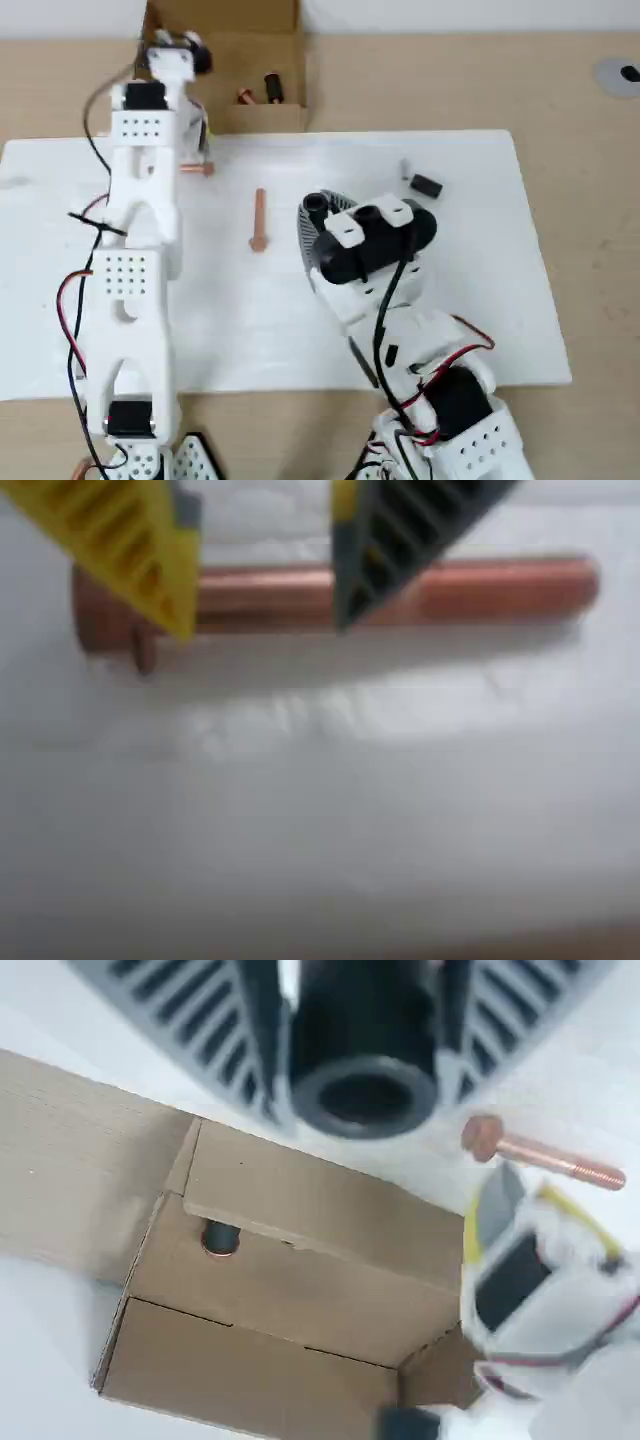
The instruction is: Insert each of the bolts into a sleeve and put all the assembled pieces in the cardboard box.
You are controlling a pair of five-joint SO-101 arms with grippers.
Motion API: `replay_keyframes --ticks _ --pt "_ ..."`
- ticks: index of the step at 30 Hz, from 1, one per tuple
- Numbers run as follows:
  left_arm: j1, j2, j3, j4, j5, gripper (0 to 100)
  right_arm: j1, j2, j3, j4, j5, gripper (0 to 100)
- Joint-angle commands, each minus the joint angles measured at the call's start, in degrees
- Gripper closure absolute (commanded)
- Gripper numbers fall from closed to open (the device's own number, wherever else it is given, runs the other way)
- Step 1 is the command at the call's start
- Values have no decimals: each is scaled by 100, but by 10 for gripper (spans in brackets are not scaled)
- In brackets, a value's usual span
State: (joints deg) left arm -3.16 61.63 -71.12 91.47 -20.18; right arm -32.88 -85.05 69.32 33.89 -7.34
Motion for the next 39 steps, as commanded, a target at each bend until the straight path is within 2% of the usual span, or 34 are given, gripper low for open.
replay_keyframes --ticks 1,4,8,14,21,25,32,39 --pt "211 75 18 308 -1055 892 127 -101 4 -9 -62 989" --pt "281 57 9 853 -2145 892 145 -101 22 -9 -62 989" --pt "105 22 246 905 -3024 892 418 -101 22 -26 -62 989" --pt "-123 13 -35 905 -3095 892 567 -101 22 -9 -62 989" --pt "-18 -4 -167 905 -3367 892 585 -101 31 -9 -62 989" --pt "44 -769 -123 905 -3367 891 585 -101 31 -9 -62 989" --pt "264 -2167 -88 905 -3560 760 585 -145 286 -26 -62 989" --pt "299 -1771 536 721 -3921 747 585 -154 426 -44 -62 989"
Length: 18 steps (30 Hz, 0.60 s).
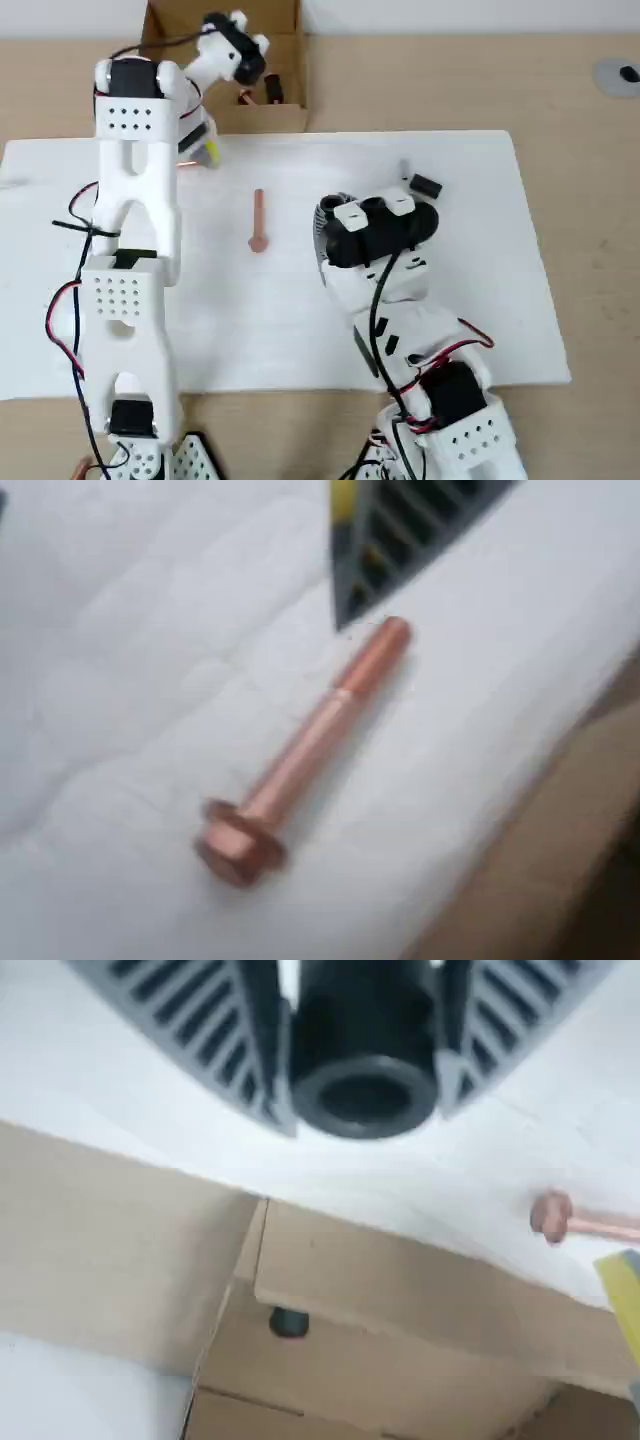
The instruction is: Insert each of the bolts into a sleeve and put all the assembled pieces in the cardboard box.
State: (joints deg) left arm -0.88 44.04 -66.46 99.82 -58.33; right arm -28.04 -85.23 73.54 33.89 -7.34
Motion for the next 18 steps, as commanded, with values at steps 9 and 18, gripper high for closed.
replay_keyframes --ticks 9,18 --pt "-141 1675 79 -1503 -571 747 110 -84 13 -9 -62 989" --pt "-527 1684 -721 -897 -396 747 110 -84 13 -18 -62 989"
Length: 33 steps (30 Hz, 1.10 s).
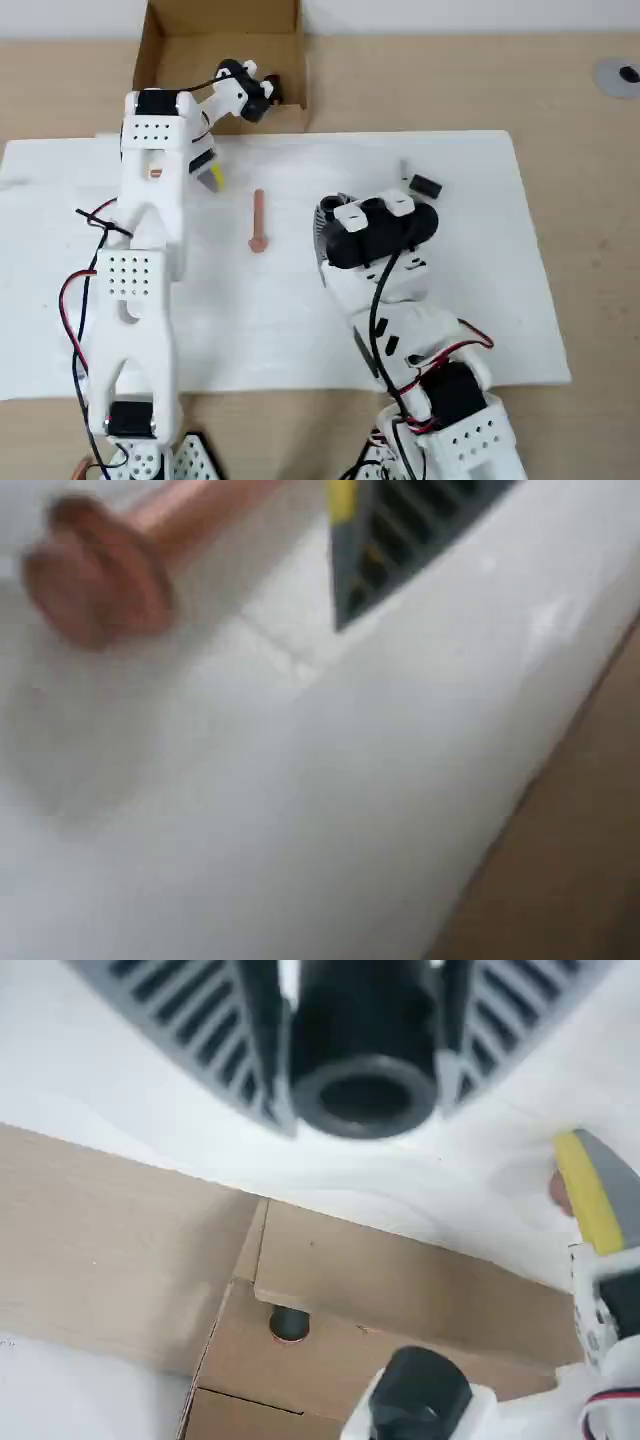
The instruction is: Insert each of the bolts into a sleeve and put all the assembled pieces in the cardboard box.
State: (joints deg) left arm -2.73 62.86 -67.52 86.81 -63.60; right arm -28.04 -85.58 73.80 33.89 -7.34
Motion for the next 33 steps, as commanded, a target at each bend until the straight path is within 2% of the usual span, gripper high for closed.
replay_keyframes --ticks 1,4,6,15,17,22,26,28,32,33 --pt "-352 -303 -967 686 132 747 110 -48 -13 -26 -62 989" --pt "-378 -462 -1776 1090 26 747 110 -48 -13 -35 -62 989" --pt "-396 -462 -1925 1187 -308 747 110 -48 -13 -44 -62 989" --pt "-440 -444 -826 1160 -897 747 110 -48 -13 -44 -62 989" --pt "-422 -444 -501 888 -949 747 110 -48 -13 -35 -62 989" --pt "-396 -444 686 -369 -949 747 110 -48 -13 -18 -62 989" --pt "-273 -444 1284 -809 -914 749 110 -48 -4 -18 -62 989" --pt "-211 -444 1380 -835 -905 796 110 -48 48 -44 -62 989" --pt "-141 -453 1213 -844 -484 1000 110 -48 198 -44 -62 989" --pt "-141 -453 1081 -809 -431 984 110 -48 207 -44 -62 989"
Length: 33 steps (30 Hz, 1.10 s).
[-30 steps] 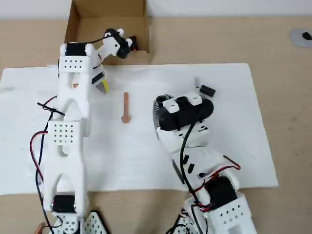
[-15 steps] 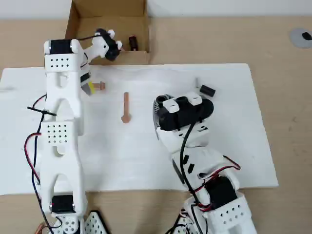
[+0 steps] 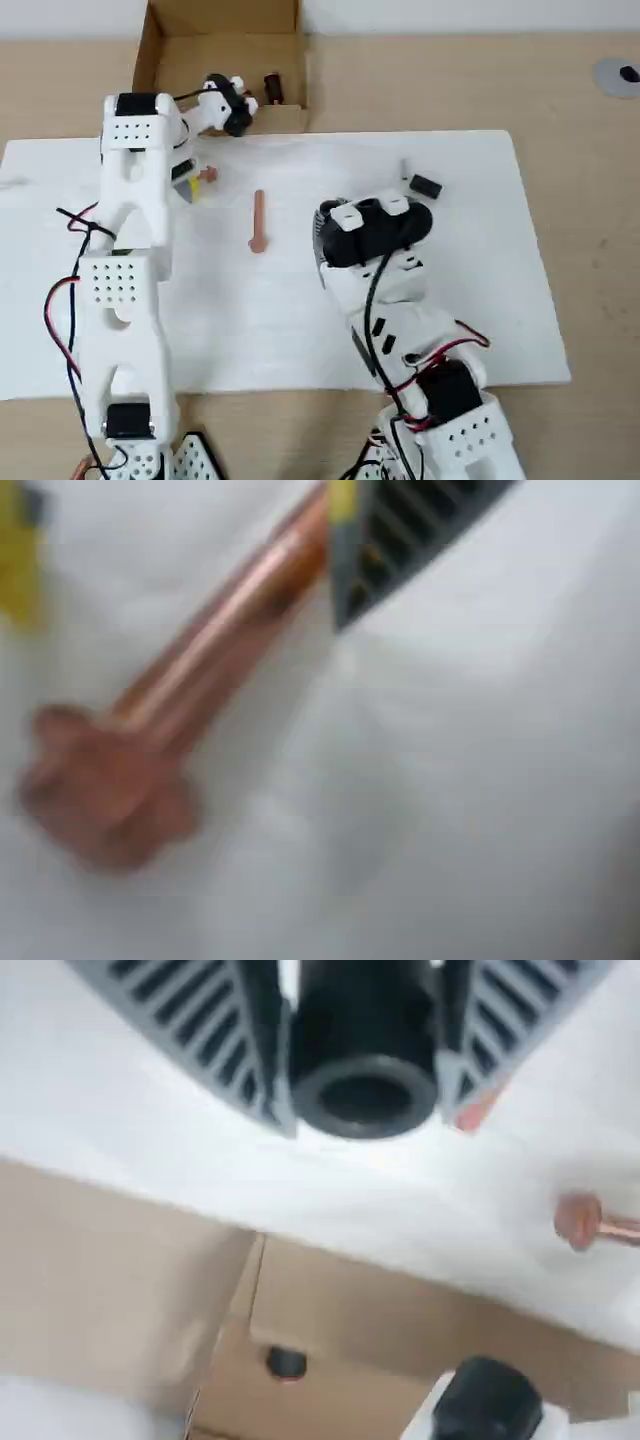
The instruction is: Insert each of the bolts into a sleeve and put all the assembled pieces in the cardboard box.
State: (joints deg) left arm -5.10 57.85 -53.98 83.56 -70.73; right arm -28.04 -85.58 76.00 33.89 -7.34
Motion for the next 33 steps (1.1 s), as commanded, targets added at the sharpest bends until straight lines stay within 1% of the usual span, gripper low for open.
replay_keyframes --ticks 1,3,10,13,16,19,24,29,31,33 --pt "70 48 -404 -448 396 975 110 -57 -13 -44 -62 989" --pt "62 22 -703 -290 527 992 110 -84 -13 -53 -62 989" --pt "141 4 -2338 1169 554 988 110 -101 4 -62 -62 989" --pt "185 -4 -3121 1626 633 988 110 -101 -4 -79 -79 989" --pt "193 -4 -3807 1688 870 989 110 -101 -4 -185 -378 989" --pt "193 -13 -4149 1688 1002 988 110 -101 -22 -185 -519 989" --pt "88 -567 -3886 1697 1284 987 110 -101 -22 -185 -527 989" --pt "-114 -1815 -2734 1697 1486 986 110 -101 -22 -185 -536 989" --pt "-273 -2396 -2233 1697 1741 986 110 -101 -22 -176 -536 989" --pt "-519 -2967 -1864 1688 2189 985 110 -101 -22 -176 -536 989"
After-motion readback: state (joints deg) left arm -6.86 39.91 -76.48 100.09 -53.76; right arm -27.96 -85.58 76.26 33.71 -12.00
